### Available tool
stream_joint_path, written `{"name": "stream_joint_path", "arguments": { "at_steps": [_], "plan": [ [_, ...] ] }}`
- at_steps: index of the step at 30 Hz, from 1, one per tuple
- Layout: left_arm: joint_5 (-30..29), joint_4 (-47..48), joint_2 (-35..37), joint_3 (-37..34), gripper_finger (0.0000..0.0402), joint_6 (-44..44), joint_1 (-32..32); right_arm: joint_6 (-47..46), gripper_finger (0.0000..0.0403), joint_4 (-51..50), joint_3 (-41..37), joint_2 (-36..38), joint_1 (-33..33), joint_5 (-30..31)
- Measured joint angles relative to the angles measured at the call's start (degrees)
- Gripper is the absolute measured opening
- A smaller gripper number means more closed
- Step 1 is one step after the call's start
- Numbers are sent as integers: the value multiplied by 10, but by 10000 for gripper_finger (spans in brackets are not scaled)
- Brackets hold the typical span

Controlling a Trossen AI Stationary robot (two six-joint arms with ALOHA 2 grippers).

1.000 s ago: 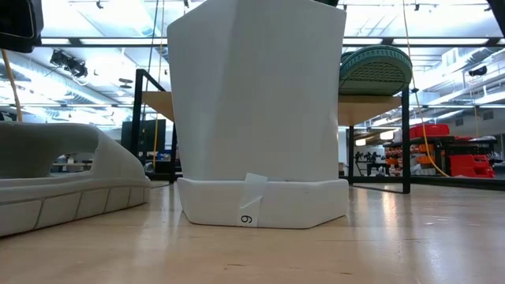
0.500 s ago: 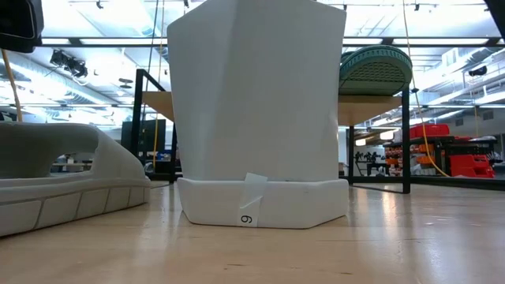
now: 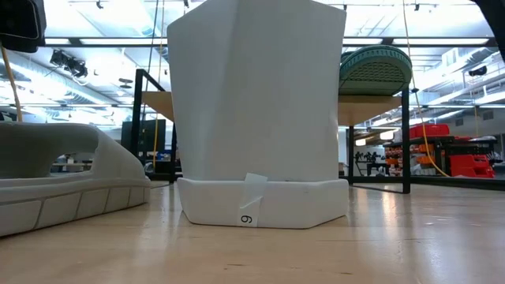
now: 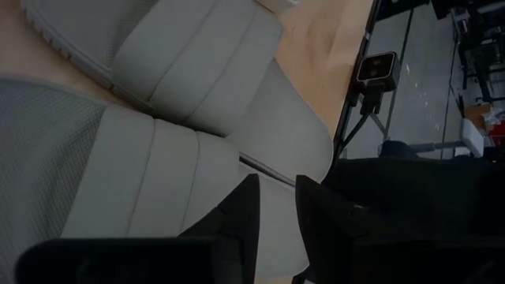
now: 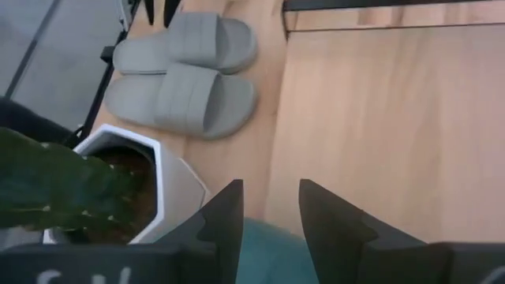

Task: Pick and place slides into the shelf
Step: Put the right gray slide on the shelf

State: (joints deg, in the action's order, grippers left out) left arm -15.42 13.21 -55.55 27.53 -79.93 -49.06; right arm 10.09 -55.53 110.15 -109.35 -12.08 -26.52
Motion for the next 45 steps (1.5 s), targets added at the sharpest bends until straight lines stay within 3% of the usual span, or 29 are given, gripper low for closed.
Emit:
{"name": "stream_joint_path", "arguments": {
  "at_steps": [35, 45],
  "plan": [
    [0, 0, 0, 0, 85, 10, 0, 24, 130, -144, 15, -8, 16, 14],
    [0, 0, 0, 0, 89, 10, 0, 45, 132, -206, 108, -8, 5, 97]
  ]
}}
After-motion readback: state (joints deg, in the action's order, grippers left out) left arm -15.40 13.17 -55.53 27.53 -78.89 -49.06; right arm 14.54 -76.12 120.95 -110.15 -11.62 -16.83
